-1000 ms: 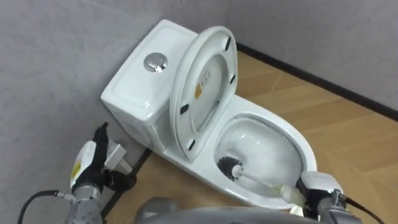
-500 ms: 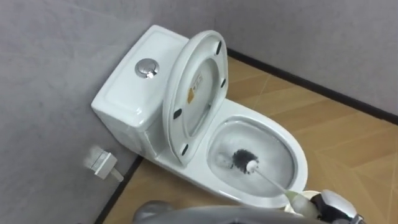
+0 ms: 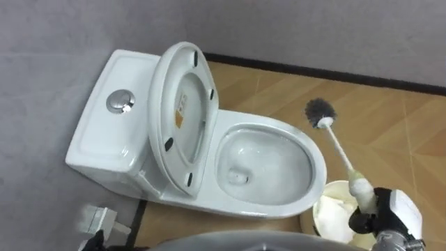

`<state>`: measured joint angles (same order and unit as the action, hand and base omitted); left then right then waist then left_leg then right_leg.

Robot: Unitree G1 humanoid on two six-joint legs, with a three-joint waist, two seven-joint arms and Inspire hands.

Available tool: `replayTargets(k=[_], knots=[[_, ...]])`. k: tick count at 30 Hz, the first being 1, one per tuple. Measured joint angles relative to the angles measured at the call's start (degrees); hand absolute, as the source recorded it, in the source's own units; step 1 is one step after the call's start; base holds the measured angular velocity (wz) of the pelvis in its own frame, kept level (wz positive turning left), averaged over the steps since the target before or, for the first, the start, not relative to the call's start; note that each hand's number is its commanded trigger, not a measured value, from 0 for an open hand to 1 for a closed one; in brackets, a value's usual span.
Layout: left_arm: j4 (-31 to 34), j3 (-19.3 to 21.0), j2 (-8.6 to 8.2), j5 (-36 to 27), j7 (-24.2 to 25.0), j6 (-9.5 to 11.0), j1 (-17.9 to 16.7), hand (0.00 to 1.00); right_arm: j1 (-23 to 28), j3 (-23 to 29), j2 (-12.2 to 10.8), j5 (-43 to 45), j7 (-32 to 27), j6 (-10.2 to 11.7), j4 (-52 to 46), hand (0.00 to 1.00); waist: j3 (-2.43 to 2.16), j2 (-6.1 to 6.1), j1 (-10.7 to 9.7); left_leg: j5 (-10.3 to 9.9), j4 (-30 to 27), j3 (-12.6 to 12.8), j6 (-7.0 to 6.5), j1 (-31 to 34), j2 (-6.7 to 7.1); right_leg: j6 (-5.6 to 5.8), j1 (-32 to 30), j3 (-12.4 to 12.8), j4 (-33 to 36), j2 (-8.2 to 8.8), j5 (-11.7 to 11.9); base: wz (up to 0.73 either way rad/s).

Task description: Brush toilet

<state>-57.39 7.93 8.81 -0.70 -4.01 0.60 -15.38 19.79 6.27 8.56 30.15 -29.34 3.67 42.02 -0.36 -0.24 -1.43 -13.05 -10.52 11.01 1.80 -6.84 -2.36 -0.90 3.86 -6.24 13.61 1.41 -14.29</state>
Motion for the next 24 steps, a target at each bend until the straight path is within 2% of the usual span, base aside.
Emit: replayTargets(k=[4,8,9,10,14,21,22,24], knots=[[0.28,-1.5,-0.87,0.4,-0.05,-0.03,0.61,0.0,0.44,0.01,-0.46,-5.78,-2.7,0.29,0.55,1.0,-0.14,0.69,-1.34,-0.01,0.41,0.01,0.0,-0.48,0.04,0.27,0.12,1.28,-0.92,-0.22,0.83,-0.21],[0.25,-1.5,-0.9,0.39,-0.46,0.09,1.42,0.0,0.35,0.02,-1.08,-12.25,-4.29,0.62,3.46,1.0,0.01,0.76,-1.97,-0.01,1.32,0.04,-0.01,-0.91,0.02,0.29,0.18,1.46,-1.1,-0.38,0.93,-0.01],[0.19,-1.5,-0.9,0.41,-0.51,0.24,1.5,0.0,0.25,0.02,-1.12,-12.6,-4.31,0.62,4.14,0.31,0.02,0.78,-1.99,-0.01,1.33,0.03,-0.01,-0.95,0.02,0.29,0.2,1.48,-1.1,-0.38,0.93,0.0],[0.09,-1.49,-0.9,0.4,-0.71,0.29,1.69,0.0,0.19,0.01,-1.22,-13.4,-4.3,0.6,5.12,0.0,0.05,0.83,-2.01,-0.01,1.36,0.04,-0.01,-0.97,0.02,0.29,0.2,1.51,-1.1,-0.4,0.93,0.0],[-0.05,-1.52,-0.91,0.31,-0.89,0.29,1.71,0.0,-0.46,0.0,-1.33,-15.89,-4.3,0.56,9.65,0.0,0.12,0.87,-2.01,-0.01,1.36,0.0,-0.01,-1.02,0.01,0.29,0.34,1.4,-1.13,-0.42,0.93,0.01],[-0.11,-2.22,-0.95,0.31,-1.83,0.24,0.38,0.0,-2.04,0.05,-1.33,-16.99,-4.26,0.39,17.7,0.0,0.55,0.78,-1.78,-0.01,1.36,-0.13,-0.02,-1.23,0.02,0.35,0.73,1.76,-1.95,-0.47,0.99,0.0],[-0.09,-2.21,-0.95,0.39,-1.84,0.2,-0.08,0.0,-2.12,0.05,-1.34,-17.44,-4.1,-0.05,18.59,0.0,0.71,0.91,-1.65,-0.01,1.36,-0.13,-0.02,-1.55,0.03,0.36,0.97,1.97,-1.97,-0.49,0.99,-0.03],[-0.06,-2.15,-0.95,0.43,-1.95,-0.01,-0.67,0.0,-2.3,0.05,-1.34,-18.2,-3.51,-0.72,20.25,0.0,0.72,0.93,-1.46,-0.01,1.36,-0.17,-0.02,-1.75,0.03,0.35,1.02,2.41,-1.98,-0.56,0.99,-0.08]])
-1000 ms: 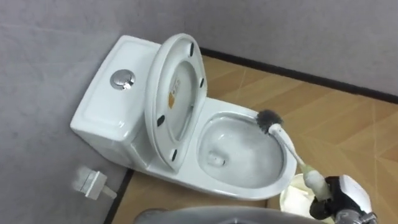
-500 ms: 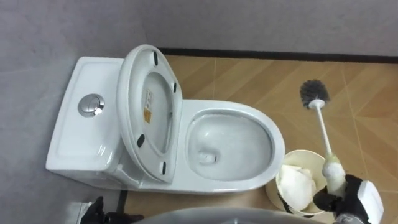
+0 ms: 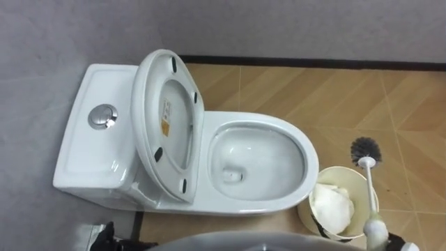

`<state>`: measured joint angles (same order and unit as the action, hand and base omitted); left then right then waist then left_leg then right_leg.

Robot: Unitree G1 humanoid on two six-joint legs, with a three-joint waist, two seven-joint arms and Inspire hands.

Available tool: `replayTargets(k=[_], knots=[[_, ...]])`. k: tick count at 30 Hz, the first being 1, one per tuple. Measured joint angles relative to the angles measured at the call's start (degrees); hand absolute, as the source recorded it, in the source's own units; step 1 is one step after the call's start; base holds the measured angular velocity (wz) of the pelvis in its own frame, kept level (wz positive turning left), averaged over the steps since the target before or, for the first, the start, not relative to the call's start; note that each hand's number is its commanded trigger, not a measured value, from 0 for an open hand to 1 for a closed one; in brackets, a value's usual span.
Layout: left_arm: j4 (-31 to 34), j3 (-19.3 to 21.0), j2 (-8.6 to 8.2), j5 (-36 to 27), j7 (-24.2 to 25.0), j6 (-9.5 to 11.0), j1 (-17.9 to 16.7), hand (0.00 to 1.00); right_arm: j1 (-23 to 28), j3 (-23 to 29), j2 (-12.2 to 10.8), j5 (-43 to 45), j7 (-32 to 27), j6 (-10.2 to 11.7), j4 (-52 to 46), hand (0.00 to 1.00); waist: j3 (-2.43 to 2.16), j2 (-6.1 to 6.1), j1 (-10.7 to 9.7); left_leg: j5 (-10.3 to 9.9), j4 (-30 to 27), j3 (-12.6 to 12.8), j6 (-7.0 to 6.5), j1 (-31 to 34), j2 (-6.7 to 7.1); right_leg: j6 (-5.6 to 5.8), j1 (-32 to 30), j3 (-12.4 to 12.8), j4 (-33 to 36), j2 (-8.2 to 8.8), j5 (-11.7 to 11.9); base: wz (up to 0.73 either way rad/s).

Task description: Brush toilet

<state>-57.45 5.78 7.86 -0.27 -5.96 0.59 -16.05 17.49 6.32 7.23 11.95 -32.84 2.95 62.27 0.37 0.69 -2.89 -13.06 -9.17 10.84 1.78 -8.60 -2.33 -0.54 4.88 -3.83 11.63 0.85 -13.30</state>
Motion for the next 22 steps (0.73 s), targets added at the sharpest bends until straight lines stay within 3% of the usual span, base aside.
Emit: replayTargets(k=[9,17,22], knots=[[-0.02,0.26,0.01,1.09,-0.11,-1.89,-0.04,0.0,-0.75,0.05,0.0,-1.61,4.54,-3.64,4.02,0.0,-0.26,-0.53,0.03,0.0,0.01,-0.1,0.0,-0.14,-0.02,-0.06,0.26,-0.65,0.19,0.04,0.04,0.0],[-0.67,0.03,0.1,4.69,-0.08,-3.46,-0.53,0.0,-2.07,0.72,-0.07,-2.61,10.21,-6.11,4.54,0.0,-0.02,-1.52,0.0,0.0,-0.03,-0.27,0.0,-0.56,-0.01,-0.05,0.95,-0.89,-0.11,0.07,0.04,0.01],[-1.26,0.23,0.27,6.72,0.0,-6.43,-1.0,0.0,-2.87,0.1,-0.08,-2.61,16.03,-7.97,6.73,0.0,-0.09,-1.87,0.25,0.0,-0.05,-0.66,0.0,-0.83,-0.01,-0.07,1.52,-0.92,-0.49,0.07,0.05,0.03]])
